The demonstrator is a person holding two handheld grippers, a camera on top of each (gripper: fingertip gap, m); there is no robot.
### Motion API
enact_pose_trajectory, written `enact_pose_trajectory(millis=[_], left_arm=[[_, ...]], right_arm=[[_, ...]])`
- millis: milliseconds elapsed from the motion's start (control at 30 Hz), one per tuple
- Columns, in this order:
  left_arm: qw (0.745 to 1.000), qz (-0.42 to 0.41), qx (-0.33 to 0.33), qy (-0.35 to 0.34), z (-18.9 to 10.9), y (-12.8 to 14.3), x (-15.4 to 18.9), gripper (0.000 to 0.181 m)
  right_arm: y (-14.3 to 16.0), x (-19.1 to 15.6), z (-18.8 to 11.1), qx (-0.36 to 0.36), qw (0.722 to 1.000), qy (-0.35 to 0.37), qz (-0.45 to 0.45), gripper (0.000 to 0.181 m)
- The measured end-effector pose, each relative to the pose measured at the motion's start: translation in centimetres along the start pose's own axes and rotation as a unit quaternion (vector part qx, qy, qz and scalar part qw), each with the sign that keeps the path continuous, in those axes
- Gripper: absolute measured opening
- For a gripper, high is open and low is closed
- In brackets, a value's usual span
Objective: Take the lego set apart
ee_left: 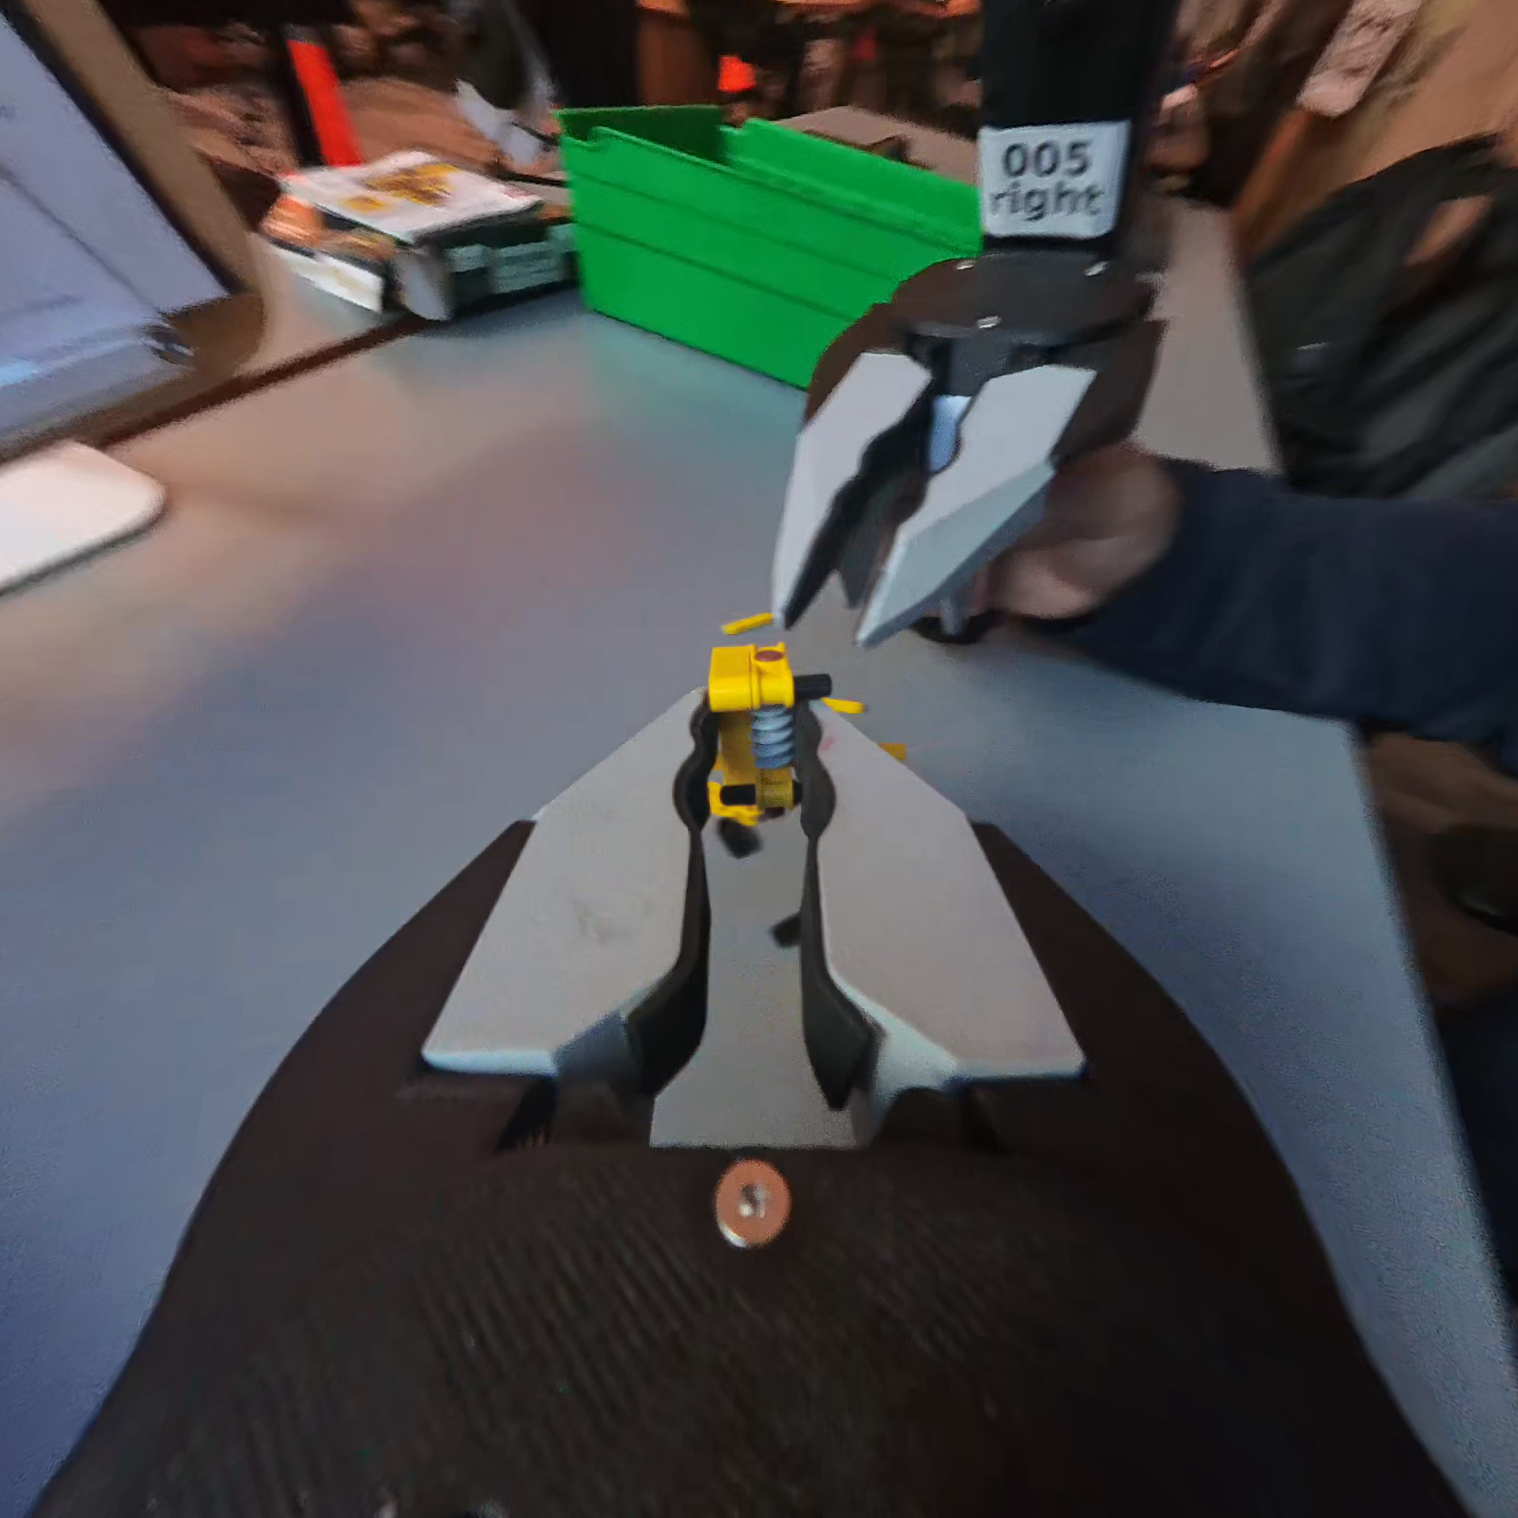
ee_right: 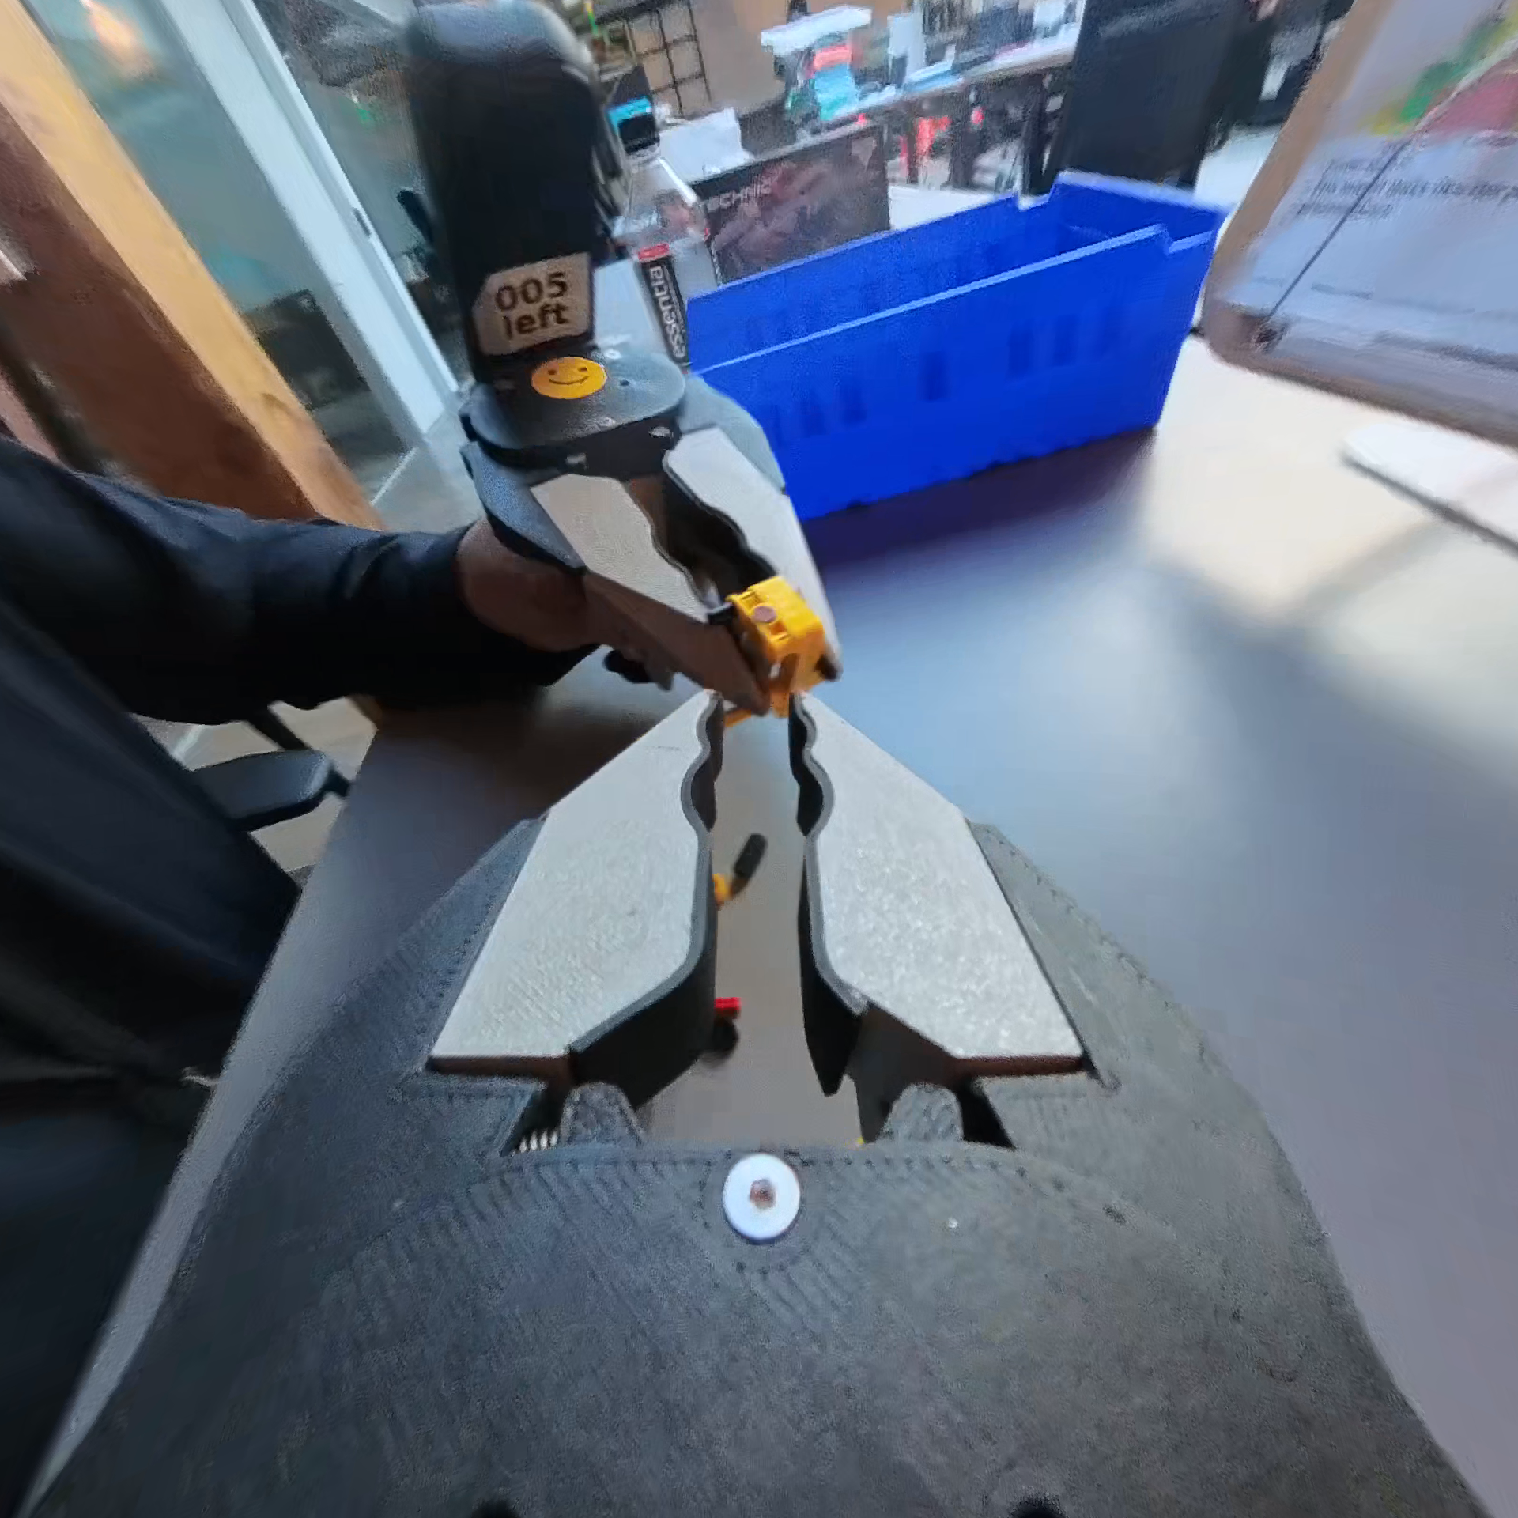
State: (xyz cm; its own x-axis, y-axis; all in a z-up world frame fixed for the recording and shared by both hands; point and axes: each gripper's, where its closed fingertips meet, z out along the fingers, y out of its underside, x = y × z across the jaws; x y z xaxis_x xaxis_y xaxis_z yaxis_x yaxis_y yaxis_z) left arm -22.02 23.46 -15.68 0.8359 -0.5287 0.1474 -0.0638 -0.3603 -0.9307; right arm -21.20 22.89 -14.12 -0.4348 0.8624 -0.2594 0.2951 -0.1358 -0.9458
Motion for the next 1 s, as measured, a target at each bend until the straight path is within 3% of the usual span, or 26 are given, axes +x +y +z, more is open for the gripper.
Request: enact_pose_trajectory(millis=[133, 233, 300, 433, 533, 633, 833, 900, 1000], left_arm=[[0.983, 0.151, -0.005, -0.106, -0.3, -0.7, -0.9, 0.016], [0.937, 0.291, -0.018, -0.191, -0.8, -1.4, -1.3, 0.015], [0.917, 0.338, -0.011, -0.212, -0.9, -1.9, -0.9, 0.015], [0.897, 0.362, -0.026, -0.252, -0.9, -2.2, -1.4, 0.015], [0.876, 0.389, -0.026, -0.284, -0.8, -2.8, -1.2, 0.015], [0.865, 0.401, -0.045, -0.298, -0.6, -2.7, -1.4, 0.015], [0.863, 0.401, -0.053, -0.303, -0.4, -2.4, -1.6, 0.015], [0.864, 0.401, -0.054, -0.300, -0.5, -2.4, -1.8, 0.015], [0.869, 0.401, -0.059, -0.286, -0.1, -2.0, -1.6, 0.016]], right_arm=[[0.2, -1.5, 1.2, -0.001, 0.997, -0.047, 0.059, 0.011], [0.0, -2.1, 1.4, 0.012, 0.990, -0.083, 0.117, 0.011], [-0.9, -2.4, 1.2, 0.048, 0.979, -0.114, 0.163, 0.011], [-1.6, -2.4, 1.1, 0.081, 0.965, -0.139, 0.207, 0.012], [-1.0, -2.0, 1.6, 0.069, 0.975, -0.106, 0.182, 0.000], [-2.1, -2.0, 1.1, 0.100, 0.976, -0.098, 0.164, 0.000], [-1.6, -1.1, 0.8, 0.069, 0.992, -0.031, 0.103, 0.000], [-1.6, -0.7, 0.7, 0.066, 0.994, -0.002, 0.085, 0.016], [-1.1, -0.5, 1.1, 0.050, 0.996, 0.012, 0.075, 0.012]])
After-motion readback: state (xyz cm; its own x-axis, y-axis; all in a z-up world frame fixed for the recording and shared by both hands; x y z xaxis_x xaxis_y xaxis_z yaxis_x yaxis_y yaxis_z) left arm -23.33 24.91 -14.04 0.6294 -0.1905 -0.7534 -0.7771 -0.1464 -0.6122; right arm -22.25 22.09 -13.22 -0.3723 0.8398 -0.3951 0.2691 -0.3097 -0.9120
